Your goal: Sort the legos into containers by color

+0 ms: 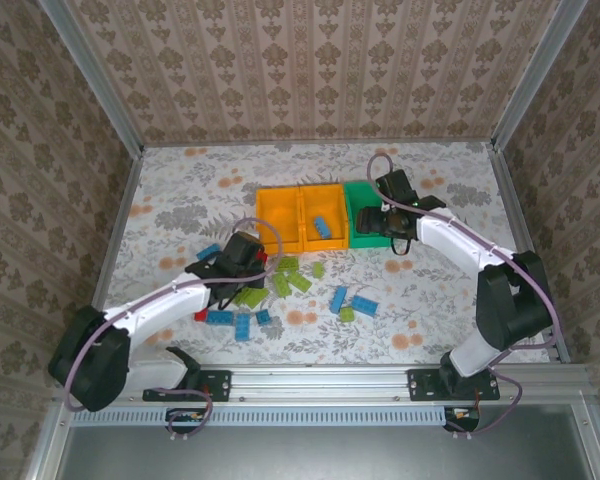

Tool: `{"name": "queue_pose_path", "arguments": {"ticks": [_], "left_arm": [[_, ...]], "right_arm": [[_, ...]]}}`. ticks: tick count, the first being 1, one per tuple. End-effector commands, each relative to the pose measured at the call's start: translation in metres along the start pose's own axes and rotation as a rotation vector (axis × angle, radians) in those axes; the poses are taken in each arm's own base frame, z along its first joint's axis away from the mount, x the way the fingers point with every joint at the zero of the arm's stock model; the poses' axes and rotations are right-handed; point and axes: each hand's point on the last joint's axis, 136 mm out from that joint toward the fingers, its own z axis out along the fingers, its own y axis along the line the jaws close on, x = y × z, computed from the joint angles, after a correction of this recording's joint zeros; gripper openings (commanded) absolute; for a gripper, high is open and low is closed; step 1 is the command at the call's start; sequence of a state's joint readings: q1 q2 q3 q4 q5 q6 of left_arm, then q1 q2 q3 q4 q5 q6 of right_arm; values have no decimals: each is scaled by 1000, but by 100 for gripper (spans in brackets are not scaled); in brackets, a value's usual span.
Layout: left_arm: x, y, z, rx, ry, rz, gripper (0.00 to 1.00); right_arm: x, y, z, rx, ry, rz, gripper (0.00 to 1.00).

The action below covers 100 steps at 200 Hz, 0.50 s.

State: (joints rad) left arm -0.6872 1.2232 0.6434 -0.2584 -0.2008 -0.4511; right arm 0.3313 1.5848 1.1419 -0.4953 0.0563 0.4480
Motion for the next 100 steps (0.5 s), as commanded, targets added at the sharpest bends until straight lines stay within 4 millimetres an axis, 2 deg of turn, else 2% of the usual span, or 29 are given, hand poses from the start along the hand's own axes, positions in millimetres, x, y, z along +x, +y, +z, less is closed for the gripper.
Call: {"name": "queue_pose_path", "arguments": {"ticks": [1,25,48,68,100], "left_arm": [[-29,-8,-25,6,-106,6,18],[-54,-26,-44,42,-191,43,17],[-77,-55,-52,118,-251,70,17],[-94,-89,-48,235,-263,90,17],[-116,-157,-20,423,-190,162,17]], "right_arm": [[-9,-11,-13,18,-63,28,81],[-11,-24,-19,33,-89,55,81],[-10,-40,-22,55,-94,97,81],[-9,-49,-25,59,-104,127,81],[-2,-58,-30,55,-104,162,81]]}}
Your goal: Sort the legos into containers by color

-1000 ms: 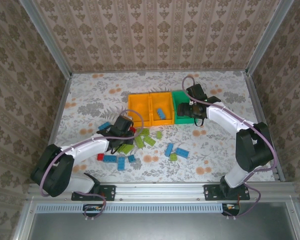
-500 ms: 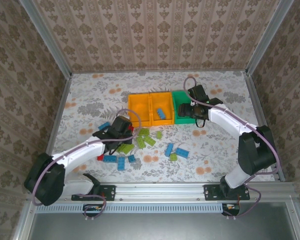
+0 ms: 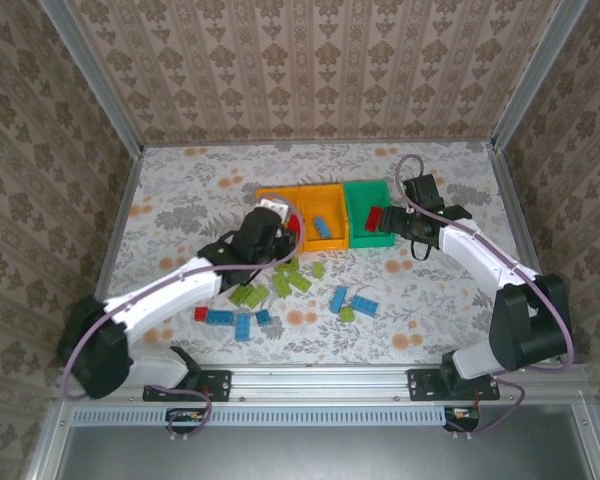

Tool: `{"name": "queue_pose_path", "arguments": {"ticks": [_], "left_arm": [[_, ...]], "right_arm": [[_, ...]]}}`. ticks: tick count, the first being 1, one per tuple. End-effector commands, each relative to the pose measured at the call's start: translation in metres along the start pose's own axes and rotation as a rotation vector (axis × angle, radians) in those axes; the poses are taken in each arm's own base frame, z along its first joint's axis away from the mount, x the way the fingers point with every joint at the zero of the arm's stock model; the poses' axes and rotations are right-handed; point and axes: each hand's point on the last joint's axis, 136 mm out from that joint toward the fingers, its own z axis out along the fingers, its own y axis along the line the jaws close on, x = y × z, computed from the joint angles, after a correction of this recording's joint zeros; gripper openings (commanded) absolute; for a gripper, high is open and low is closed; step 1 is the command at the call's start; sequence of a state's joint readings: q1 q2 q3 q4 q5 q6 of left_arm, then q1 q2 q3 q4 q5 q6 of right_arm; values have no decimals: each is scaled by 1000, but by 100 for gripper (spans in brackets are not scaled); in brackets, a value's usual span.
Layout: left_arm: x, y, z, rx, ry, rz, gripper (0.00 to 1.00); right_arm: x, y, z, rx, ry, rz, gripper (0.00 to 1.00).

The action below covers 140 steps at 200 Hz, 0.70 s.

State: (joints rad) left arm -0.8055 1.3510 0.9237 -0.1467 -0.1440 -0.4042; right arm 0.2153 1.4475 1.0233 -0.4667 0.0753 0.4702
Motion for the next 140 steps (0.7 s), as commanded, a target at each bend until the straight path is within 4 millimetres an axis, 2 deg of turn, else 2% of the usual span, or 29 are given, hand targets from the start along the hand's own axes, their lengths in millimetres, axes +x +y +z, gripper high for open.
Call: {"name": "queue_pose_path", "arguments": {"ticks": [1,13,19,58,88,114,140], "left_arm": [[-24,-54,29,201,12,58,17],[-32,-75,47,266,41,83,16],[-35,-84,57,289,53,90,16],[-54,-118,107,376,92,39,15],[-57,-125,137,364,135,-12,14],[-55,-126,150,351,153,-46,16],[-52,-123,155,330,169,-70,30]], "right_arm": [[-1,-7,-8,-2,-29,42,81],[7,-11,-4,-1,-8,58,81],[5,-11,-12,-13,-30,68,81],[29,-24,-12,-9,2,105,81],[39,-32,-17,-7,6,123,81],[44,-34,-22,-11,2,129,81],[46,-31,-22,-37,8,121,81]]}}
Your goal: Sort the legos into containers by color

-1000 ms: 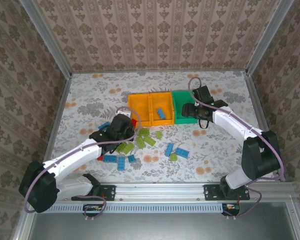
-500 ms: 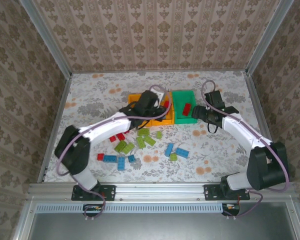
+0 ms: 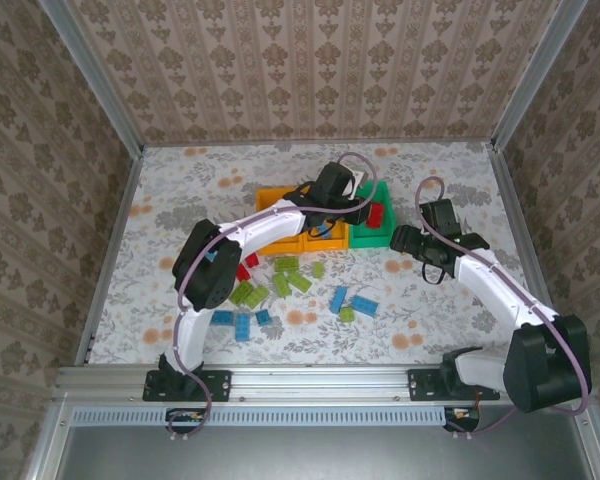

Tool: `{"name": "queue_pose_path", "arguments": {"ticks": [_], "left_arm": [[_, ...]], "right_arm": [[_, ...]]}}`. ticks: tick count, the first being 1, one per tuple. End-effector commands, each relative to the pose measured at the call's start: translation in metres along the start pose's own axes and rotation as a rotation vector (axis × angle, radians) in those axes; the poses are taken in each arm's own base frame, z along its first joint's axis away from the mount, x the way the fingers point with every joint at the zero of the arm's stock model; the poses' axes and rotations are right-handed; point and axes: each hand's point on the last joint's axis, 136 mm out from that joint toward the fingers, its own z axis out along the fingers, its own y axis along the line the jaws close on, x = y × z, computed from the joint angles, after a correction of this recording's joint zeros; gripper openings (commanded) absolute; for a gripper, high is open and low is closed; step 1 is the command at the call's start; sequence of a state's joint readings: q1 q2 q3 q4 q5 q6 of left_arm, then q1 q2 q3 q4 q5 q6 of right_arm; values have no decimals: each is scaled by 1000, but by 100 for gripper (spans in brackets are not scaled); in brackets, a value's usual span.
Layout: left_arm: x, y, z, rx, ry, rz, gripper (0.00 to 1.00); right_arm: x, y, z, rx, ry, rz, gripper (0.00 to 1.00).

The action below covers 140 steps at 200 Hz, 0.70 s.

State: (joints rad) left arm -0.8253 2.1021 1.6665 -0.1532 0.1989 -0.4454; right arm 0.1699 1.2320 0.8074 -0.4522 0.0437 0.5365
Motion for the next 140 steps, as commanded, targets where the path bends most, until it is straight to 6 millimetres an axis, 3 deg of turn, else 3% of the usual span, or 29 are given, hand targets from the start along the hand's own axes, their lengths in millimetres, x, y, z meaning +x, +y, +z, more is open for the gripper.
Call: {"name": "queue_pose_path", "arguments": {"ticks": [1,21,58,107,123,140], "left_arm": [[-3,-5,-1,6,14,-44,30],[-6,-5,-8,-5,-19,-43,35],[-13,-5,-42,-38,-90,-3,64],[6,16,-93,-140,-120,40,81],[16,25,-105,-160,-103,32,83],[27,38,-116,-199,-92,8,87]], "right_arm": [[6,1,-3,-27,18,15,81],[10,4,-1,-49,30,6,81],[25,29,0,-162,71,-77,79],[92,61,-5,-212,240,-324,78],[111,64,-7,-197,281,-358,78],[133,54,-9,-145,330,-402,78]]}}
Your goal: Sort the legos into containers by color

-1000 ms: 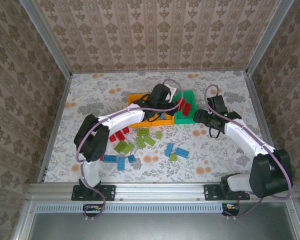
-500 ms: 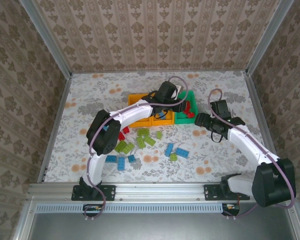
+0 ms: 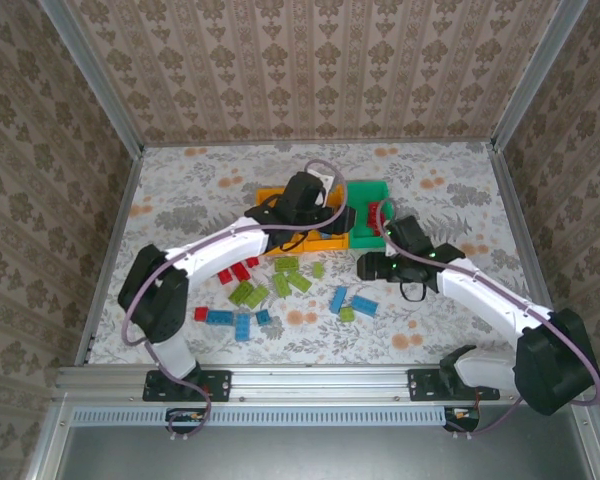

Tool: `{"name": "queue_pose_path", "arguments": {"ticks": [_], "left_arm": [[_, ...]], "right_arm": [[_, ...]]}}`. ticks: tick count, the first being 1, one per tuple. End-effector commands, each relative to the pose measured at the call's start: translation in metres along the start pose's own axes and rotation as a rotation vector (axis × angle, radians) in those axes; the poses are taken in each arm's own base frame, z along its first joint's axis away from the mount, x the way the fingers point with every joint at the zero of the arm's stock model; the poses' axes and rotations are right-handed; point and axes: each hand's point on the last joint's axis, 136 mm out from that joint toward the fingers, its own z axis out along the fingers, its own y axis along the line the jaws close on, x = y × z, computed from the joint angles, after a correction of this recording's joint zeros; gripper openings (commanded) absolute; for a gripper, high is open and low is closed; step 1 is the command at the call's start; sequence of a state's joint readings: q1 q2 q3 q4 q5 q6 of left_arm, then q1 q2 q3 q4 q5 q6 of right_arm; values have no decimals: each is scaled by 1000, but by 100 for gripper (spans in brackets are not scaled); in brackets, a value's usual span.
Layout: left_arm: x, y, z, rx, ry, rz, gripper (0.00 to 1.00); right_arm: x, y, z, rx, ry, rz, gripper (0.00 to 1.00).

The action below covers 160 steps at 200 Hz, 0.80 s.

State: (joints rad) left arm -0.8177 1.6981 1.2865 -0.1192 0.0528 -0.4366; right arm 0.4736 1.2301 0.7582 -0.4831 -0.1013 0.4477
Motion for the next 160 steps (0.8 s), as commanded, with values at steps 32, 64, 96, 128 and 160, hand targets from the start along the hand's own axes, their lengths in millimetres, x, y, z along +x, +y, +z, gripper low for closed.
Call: {"name": "queue_pose_path", "arguments": {"ticks": [32,64,96,128,160], "left_arm": [[35,61,-28,-154,37,-87,90],[48,77,-39,-169,47,-140,91],[61,78,-42,-167,80,-141,94],[69,80,-43,-170,84,-157,94],[70,81,-48,-174,73,-154,94]], "right_arm": [[67,-7,6,97,181,-88,78],[85,-9,5,150,233,-152,79],[91,-10,6,208,256,-232,80],[82,-9,13,269,272,-326,81],[75,-5,25,298,308,-380,82]]}}
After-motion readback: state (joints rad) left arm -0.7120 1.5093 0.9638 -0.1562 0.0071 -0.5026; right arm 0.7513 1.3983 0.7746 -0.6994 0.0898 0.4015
